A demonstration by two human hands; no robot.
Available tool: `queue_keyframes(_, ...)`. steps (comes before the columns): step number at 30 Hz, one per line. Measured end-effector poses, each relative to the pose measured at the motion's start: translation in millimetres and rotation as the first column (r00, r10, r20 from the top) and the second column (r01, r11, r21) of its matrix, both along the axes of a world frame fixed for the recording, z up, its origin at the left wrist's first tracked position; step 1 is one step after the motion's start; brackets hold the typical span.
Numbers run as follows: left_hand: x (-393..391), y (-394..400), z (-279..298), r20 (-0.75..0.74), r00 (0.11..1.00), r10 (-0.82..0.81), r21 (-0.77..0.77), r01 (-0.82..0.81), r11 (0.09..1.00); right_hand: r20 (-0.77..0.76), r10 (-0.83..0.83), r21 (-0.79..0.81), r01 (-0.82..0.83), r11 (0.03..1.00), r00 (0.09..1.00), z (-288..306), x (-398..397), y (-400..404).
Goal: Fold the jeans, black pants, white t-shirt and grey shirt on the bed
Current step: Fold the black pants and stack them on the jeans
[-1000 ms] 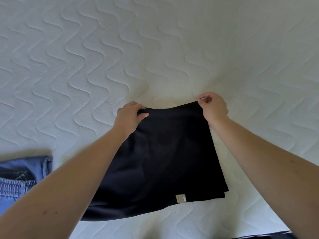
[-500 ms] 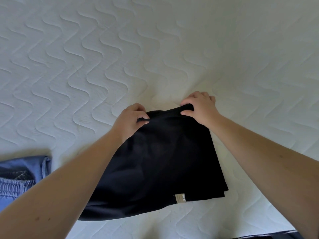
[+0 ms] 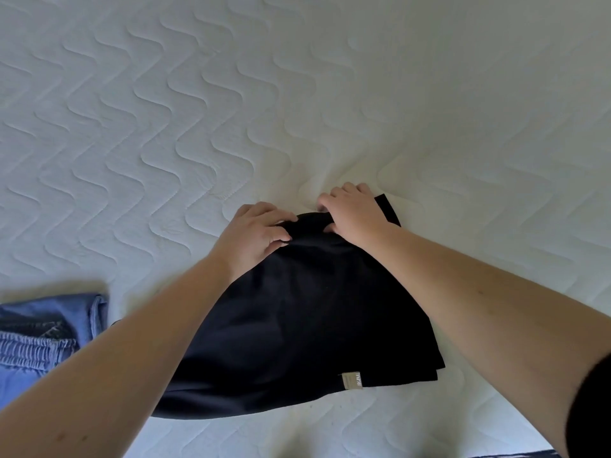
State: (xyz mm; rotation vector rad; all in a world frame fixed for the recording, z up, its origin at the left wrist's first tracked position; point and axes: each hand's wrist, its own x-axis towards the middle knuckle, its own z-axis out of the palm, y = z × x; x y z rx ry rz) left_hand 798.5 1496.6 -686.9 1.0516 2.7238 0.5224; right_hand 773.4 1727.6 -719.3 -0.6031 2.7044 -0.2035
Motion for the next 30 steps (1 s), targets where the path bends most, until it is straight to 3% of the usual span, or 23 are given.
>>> queue_keyframes(4, -7, -4, -5, -0.061, 0.998, -0.027, -0.163, 0.017, 0.987, -0.055, -0.038, 0.061, 0.041, 0.997, 0.998, 3, -8, 14)
queue_keyframes(8, -17, -3, -9, 0.046, 0.998, 0.037, -0.357, -0.018, 0.934, -0.032, -0.057, 0.035, 0.058, 0.998, 0.998, 5, -12, 37)
queue_keyframes(10, -24, 5, -8, 0.152, 0.985, 0.087, -0.330, -0.033, 0.943, 0.046, -0.014, 0.023, 0.013, 1.000, 0.999, 6, -12, 47)
queue_keyframes(13, -31, 16, -3, 0.320, 0.905, 0.279, -0.245, -0.205, 0.947, 0.075, 0.009, 0.061, -0.014, 0.998, 0.997, 8, -11, 58)
queue_keyframes(16, -39, 22, -5, 0.320, 0.814, 0.485, -0.246, -0.423, 0.872, 0.060, -0.053, -0.018, 0.054, 0.998, 0.997, 10, -6, 70)
queue_keyframes(18, -43, 23, -7, 0.284, 0.789, 0.545, -0.270, -0.479, 0.835, 0.090, -0.164, -0.097, 0.172, 0.980, 0.982, 11, -1, 80)
queue_keyframes(21, -46, 24, -11, 0.331, 0.762, 0.557, -0.261, -0.493, 0.830, 0.172, -0.345, -0.139, 0.369, 0.919, 0.923, 12, 5, 94)
queue_keyframes(24, -45, 28, -11, 0.437, 0.774, 0.458, -0.249, -0.385, 0.889, 0.260, -0.534, -0.183, 0.584, 0.791, 0.805, 10, 9, 101)
queue_keyframes(27, -49, 37, -13, 0.346, 0.846, 0.405, -0.337, -0.291, 0.895, 0.345, -0.653, -0.232, 0.736, 0.636, 0.674, 7, 15, 100)
queue_keyframes(30, -50, 43, -15, 0.277, 0.873, 0.401, -0.399, -0.275, 0.875, 0.386, -0.681, -0.203, 0.777, 0.595, 0.622, 3, 20, 94)
